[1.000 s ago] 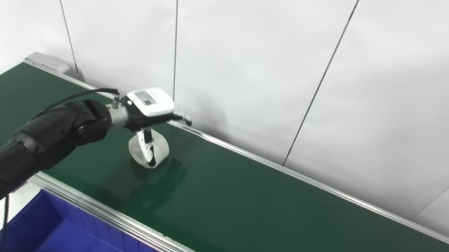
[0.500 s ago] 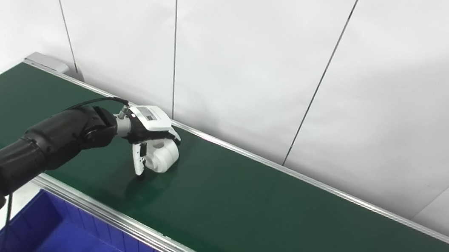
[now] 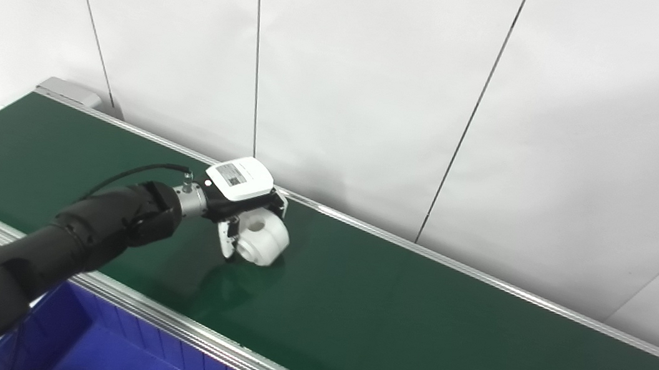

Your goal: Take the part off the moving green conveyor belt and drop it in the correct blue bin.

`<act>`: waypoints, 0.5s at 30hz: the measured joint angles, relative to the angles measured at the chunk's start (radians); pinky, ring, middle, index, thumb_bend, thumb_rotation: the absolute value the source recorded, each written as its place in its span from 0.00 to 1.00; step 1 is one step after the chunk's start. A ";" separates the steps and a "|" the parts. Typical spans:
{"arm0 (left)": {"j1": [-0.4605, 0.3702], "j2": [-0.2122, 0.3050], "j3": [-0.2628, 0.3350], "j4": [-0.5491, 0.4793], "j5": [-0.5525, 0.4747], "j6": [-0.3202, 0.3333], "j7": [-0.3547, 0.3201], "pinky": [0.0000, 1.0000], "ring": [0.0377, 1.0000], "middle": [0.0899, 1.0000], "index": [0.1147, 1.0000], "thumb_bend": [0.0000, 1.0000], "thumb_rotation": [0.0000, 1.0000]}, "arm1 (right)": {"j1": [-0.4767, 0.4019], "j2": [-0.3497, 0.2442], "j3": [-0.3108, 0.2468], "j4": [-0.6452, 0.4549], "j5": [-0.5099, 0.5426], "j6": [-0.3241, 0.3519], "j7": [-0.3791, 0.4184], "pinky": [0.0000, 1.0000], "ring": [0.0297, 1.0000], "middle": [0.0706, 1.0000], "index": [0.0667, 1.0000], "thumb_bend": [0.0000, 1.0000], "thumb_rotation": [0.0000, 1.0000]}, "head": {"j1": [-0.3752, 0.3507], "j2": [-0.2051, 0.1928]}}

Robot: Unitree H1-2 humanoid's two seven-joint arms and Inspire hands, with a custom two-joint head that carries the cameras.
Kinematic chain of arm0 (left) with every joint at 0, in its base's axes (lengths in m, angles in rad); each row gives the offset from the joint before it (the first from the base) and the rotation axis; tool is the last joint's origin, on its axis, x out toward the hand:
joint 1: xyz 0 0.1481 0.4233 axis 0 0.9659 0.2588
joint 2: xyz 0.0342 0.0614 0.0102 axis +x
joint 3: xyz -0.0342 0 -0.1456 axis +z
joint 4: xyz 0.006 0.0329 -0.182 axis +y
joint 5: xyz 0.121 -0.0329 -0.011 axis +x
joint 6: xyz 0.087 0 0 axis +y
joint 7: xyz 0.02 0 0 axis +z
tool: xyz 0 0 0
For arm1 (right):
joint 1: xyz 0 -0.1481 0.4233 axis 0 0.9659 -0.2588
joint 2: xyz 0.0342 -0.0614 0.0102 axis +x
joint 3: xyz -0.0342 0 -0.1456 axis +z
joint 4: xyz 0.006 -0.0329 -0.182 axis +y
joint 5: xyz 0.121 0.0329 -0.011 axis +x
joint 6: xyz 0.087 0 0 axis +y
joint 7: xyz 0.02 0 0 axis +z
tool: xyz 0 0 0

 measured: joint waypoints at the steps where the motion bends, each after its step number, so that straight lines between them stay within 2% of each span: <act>1: 0.000 -0.003 -0.003 0.000 -0.005 0.000 0.000 0.45 0.47 0.47 0.40 0.52 0.00 | 0.000 0.000 0.000 0.000 0.000 0.000 0.000 0.98 0.93 0.98 0.99 0.73 1.00 | 0.000 0.000; 6: -0.001 -0.004 -0.023 -0.005 -0.040 0.000 0.002 0.42 0.45 0.44 0.42 0.52 0.00 | 0.000 0.002 0.003 0.000 -0.003 0.000 -0.001 0.97 0.93 0.98 0.99 0.74 1.00 | -0.003 0.002; 9: 0.011 0.002 -0.032 -0.054 -0.067 0.000 -0.002 0.40 0.43 0.43 0.43 0.52 0.00 | 0.000 0.005 0.006 -0.001 -0.003 0.000 -0.001 0.97 0.93 0.98 0.99 0.73 1.00 | 0.008 0.015; 12: 0.054 0.040 -0.005 -0.220 -0.121 -0.001 -0.057 0.41 0.44 0.45 0.41 0.52 0.00 | 0.006 0.009 0.011 -0.018 0.008 0.000 0.000 0.99 0.93 0.99 1.00 0.75 1.00 | 0.012 0.021; 13: 0.079 0.060 0.021 -0.307 -0.149 0.000 -0.084 0.41 0.44 0.45 0.41 0.52 0.00 | 0.008 0.009 0.014 -0.026 0.010 0.000 0.001 0.99 0.93 0.99 1.00 0.76 1.00 | 0.030 0.050; 14: 0.100 0.076 0.042 -0.378 -0.168 0.000 -0.109 0.41 0.44 0.45 0.41 0.52 0.00 | 0.010 0.010 0.014 -0.032 0.012 0.000 0.001 1.00 0.93 0.99 1.00 0.77 1.00 | 0.031 0.051; 15: 0.123 0.094 0.067 -0.457 -0.201 0.000 -0.143 0.37 0.40 0.41 0.44 0.52 0.00 | 0.014 0.010 0.015 -0.041 0.013 0.000 0.001 1.00 0.93 0.99 1.00 0.77 1.00 | 0.046 0.083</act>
